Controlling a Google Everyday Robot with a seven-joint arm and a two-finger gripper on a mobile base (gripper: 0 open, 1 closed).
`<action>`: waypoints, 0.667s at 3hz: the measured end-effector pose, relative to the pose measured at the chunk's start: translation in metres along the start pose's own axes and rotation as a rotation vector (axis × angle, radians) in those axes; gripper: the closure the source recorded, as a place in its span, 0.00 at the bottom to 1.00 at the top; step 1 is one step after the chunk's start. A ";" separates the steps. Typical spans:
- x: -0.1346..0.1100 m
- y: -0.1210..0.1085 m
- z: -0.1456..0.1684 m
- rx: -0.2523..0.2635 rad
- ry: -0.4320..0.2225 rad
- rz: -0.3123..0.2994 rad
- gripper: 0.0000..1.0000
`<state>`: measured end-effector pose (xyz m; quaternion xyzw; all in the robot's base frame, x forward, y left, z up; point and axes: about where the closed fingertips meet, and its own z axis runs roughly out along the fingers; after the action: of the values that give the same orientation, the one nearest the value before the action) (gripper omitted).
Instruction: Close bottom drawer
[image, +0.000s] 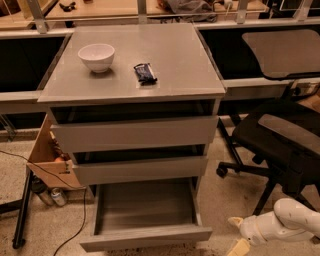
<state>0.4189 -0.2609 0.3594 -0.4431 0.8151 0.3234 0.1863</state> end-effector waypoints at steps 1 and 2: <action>0.036 0.005 0.038 -0.074 0.015 0.071 0.00; 0.038 0.004 0.040 -0.075 0.013 0.077 0.00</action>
Offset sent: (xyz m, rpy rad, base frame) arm -0.0174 0.0036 -0.0369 0.0203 0.0802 -0.0016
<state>0.3957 -0.2543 0.3098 -0.4201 0.8201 0.3577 0.1515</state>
